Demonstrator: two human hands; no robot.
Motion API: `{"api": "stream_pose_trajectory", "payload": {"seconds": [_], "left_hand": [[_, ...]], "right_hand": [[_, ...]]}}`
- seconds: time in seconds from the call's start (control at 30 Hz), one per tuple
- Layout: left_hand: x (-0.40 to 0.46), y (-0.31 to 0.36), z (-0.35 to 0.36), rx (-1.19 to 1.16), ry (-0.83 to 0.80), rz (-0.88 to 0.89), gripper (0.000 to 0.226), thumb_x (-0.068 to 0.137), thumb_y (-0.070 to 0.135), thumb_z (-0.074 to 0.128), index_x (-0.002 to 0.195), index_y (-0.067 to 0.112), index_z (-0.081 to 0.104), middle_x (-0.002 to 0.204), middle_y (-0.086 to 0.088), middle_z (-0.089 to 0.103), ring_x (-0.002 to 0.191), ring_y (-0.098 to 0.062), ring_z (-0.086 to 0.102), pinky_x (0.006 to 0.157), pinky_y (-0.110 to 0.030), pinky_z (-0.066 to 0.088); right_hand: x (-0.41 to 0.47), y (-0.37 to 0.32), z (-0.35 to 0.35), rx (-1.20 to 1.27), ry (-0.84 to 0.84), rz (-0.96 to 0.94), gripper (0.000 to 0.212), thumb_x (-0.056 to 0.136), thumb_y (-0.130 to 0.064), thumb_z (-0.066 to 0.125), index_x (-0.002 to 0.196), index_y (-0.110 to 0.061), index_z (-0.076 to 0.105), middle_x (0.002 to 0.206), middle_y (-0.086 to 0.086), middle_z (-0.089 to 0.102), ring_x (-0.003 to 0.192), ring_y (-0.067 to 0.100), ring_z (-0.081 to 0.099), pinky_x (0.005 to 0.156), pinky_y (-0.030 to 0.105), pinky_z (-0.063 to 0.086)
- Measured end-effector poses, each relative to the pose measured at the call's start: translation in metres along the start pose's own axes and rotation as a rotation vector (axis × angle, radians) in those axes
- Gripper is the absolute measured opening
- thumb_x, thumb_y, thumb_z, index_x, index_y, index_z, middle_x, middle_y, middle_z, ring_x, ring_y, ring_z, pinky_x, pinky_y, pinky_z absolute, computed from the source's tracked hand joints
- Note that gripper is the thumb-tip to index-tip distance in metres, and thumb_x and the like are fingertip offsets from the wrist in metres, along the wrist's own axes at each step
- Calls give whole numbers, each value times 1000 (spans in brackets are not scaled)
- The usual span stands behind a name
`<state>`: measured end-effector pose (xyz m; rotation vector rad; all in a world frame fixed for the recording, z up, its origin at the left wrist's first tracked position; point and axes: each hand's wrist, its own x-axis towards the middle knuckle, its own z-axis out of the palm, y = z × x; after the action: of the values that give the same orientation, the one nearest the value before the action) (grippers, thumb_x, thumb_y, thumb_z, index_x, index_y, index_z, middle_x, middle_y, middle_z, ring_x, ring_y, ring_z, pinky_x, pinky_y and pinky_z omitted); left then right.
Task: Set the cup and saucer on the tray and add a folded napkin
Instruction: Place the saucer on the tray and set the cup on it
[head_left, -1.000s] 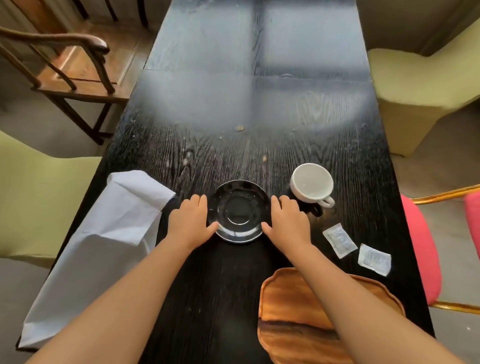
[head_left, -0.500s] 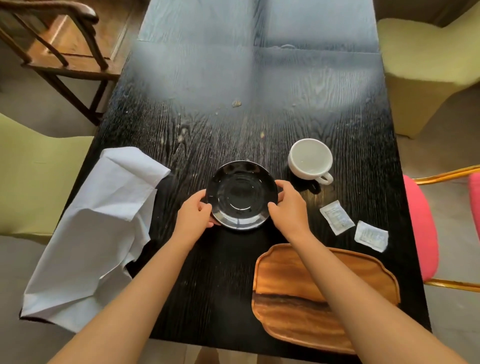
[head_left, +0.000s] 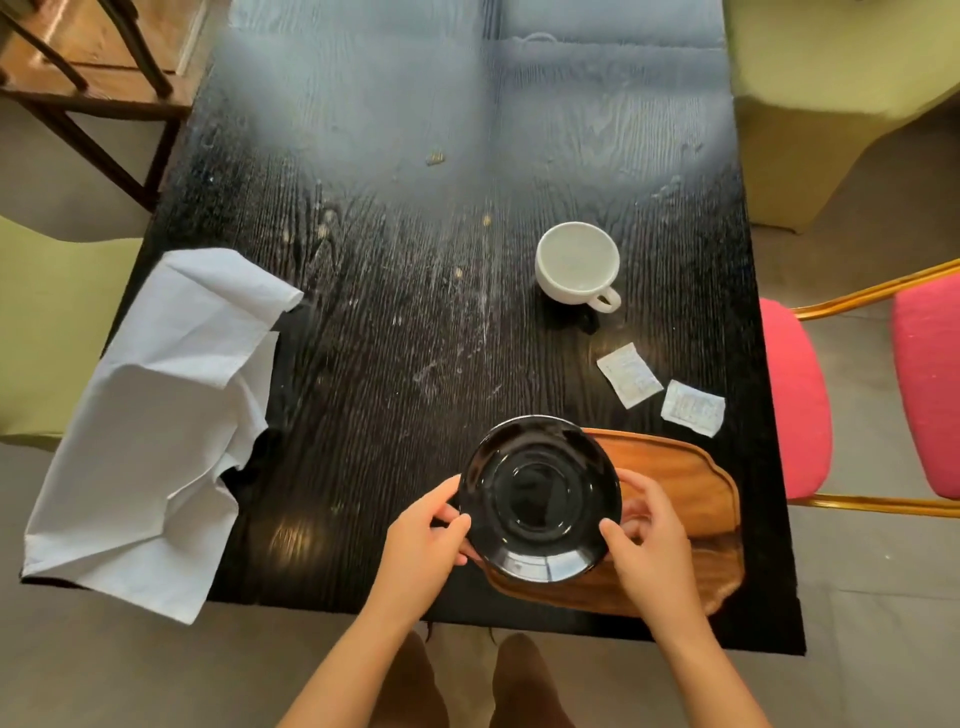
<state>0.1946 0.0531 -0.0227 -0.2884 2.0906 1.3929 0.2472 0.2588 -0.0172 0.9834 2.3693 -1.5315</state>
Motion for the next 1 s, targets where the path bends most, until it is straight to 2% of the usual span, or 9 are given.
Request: {"api": "stream_pose_trajectory", "payload": {"seconds": [0.2, 0.3, 0.37, 0.53, 0.87, 1.0], "left_hand": [[-10, -6, 6, 38, 32, 46, 51, 89, 1, 55, 135, 19, 46, 73, 3, 58, 65, -12, 64, 62, -19, 52], [-11, -9, 9, 49, 37, 49, 50, 89, 1, 55, 135, 18, 46, 73, 2, 58, 64, -12, 64, 62, -20, 53], [-14, -11, 11, 42, 41, 52, 51, 89, 2, 55, 136, 18, 46, 73, 2, 59, 65, -12, 65, 63, -19, 53], [-19, -11, 14, 29, 70, 63, 51, 89, 1, 55, 136, 19, 43, 75, 0, 60, 64, -8, 65, 62, -15, 52], [-16, -14, 13, 17, 49, 43, 52, 89, 3, 56, 136, 21, 42, 80, -3, 64, 67, -8, 66, 62, -17, 53], [-15, -15, 10, 62, 27, 60, 53, 89, 4, 57, 137, 19, 41, 81, 1, 63, 69, -7, 67, 65, -18, 55]], "right_hand": [[-4, 12, -3, 25, -43, 22, 53, 81, 5, 59, 107, -41, 50, 88, 7, 57, 72, 31, 60, 71, 42, 56], [-4, 18, 0, 36, -53, 58, 48, 82, 5, 58, 116, -28, 51, 85, 13, 58, 73, 35, 60, 71, 44, 57], [-5, 21, 2, 36, -45, 73, 47, 82, 5, 58, 117, -27, 50, 86, 12, 58, 74, 34, 61, 72, 44, 57], [-6, 20, 3, 34, -36, 50, 49, 83, 5, 58, 112, -33, 49, 86, 8, 58, 71, 30, 60, 69, 38, 56], [-3, 16, 0, 24, -66, 80, 48, 84, 3, 57, 120, -27, 47, 89, 11, 57, 77, 33, 60, 71, 36, 56], [-1, 12, -3, -12, -107, 89, 48, 84, 0, 58, 121, -27, 45, 88, 8, 57, 74, 27, 61, 68, 29, 54]]}}
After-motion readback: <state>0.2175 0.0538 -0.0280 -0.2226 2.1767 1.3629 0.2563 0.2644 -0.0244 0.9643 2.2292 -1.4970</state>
